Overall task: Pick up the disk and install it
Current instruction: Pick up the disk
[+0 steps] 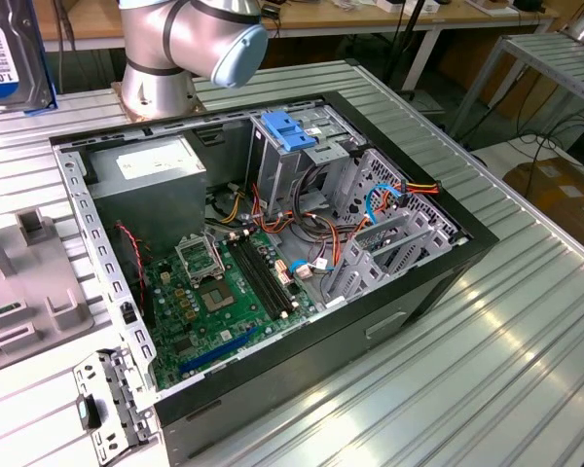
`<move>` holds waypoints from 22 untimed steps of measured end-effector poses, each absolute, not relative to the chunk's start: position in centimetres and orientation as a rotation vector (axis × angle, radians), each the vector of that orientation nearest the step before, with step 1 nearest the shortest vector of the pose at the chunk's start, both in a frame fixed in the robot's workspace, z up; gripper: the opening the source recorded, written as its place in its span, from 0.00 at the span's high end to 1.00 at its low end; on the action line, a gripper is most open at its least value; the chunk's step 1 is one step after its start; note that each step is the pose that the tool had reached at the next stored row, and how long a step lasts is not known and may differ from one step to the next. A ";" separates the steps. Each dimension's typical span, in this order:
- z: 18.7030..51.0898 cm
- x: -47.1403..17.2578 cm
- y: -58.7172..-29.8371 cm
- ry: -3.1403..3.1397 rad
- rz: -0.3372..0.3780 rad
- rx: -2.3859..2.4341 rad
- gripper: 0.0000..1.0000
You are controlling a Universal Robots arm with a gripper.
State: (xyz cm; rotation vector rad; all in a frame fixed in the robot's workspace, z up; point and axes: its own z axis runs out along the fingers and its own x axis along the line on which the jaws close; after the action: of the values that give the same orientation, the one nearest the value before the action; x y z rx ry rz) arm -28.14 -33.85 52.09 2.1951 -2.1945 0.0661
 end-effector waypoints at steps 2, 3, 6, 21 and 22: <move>52.0 -27.8 -33.9 -2.194 0.066 2.195 0.64; 52.0 -27.6 -34.0 -2.194 0.066 2.195 0.64; 51.9 -27.1 -34.1 -2.194 0.065 2.195 0.64; 51.5 -24.2 -34.8 -2.193 0.063 2.194 0.64; 51.4 -24.1 -34.8 -2.193 0.063 2.194 0.64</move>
State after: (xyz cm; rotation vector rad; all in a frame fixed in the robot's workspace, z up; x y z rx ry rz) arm -24.08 -34.83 51.43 2.1938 -2.1930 0.0629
